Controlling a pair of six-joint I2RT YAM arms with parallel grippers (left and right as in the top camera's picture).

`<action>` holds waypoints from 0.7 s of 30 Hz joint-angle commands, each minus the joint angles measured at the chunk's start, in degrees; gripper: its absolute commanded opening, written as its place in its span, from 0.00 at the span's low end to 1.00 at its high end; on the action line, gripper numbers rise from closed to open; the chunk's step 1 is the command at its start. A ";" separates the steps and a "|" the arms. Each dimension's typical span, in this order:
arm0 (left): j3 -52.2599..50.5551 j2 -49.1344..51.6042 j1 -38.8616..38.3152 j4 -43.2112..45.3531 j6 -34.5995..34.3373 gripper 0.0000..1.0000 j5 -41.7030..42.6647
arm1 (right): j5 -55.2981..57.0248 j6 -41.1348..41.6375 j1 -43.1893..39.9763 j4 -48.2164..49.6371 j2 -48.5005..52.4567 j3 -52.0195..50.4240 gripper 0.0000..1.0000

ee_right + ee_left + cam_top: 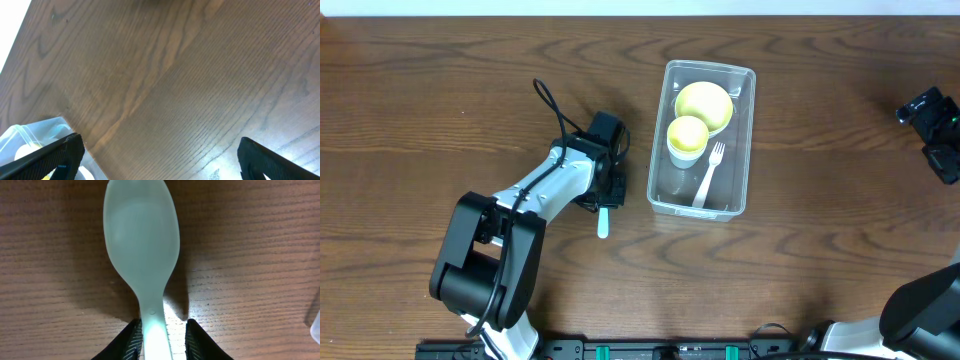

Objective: Pack container
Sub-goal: 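Grasp the teal spoon by its handle with the left gripper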

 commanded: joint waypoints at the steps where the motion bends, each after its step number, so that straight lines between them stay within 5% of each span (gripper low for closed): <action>1: -0.13 0.04 -0.17 -0.09 -0.15 0.29 0.15 | 0.31 -0.26 -0.22 -0.09 0.20 -0.15 0.99; 6: 0.04 0.02 -0.15 -0.09 -0.13 0.07 0.15 | 0.31 -0.28 -0.22 -0.09 0.20 -0.15 0.99; 21: 17.35 -10.64 -0.22 -14.12 1.53 0.07 0.07 | 0.31 -0.28 -0.22 -0.09 0.20 -0.15 0.99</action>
